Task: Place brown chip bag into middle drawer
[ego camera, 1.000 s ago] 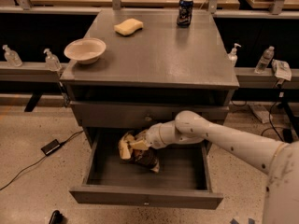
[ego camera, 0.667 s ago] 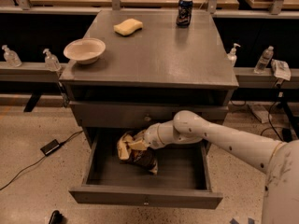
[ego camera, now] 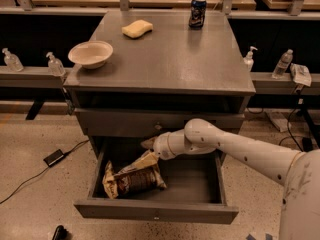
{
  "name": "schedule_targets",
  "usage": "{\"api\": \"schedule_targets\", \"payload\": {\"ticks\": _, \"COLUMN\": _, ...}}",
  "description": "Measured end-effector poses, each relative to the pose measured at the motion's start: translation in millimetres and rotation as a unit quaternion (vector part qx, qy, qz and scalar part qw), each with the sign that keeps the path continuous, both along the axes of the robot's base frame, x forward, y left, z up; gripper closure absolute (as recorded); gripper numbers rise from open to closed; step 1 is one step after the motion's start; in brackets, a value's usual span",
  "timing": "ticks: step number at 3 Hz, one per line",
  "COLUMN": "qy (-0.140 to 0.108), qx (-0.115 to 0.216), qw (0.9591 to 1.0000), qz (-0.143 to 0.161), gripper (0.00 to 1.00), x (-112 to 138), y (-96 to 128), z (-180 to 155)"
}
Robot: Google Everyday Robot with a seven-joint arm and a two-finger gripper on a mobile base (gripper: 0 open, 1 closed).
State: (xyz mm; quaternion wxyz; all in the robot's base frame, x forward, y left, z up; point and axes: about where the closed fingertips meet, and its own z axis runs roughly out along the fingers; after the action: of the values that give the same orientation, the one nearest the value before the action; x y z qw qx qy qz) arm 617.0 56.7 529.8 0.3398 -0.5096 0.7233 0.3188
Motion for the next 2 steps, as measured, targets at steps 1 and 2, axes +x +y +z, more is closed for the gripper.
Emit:
{"api": "schedule_targets", "payload": {"ticks": 1, "qy": 0.010, "qx": 0.005, "qw": 0.9999, "qz": 0.000, "gripper": 0.00, "x": -29.3, "y": -22.4, "z": 0.1}}
{"api": "schedule_targets", "payload": {"ticks": 2, "qy": 0.031, "qx": 0.001, "qw": 0.9995, "qz": 0.002, "gripper": 0.00, "x": -63.8, "y": -36.3, "z": -10.7}}
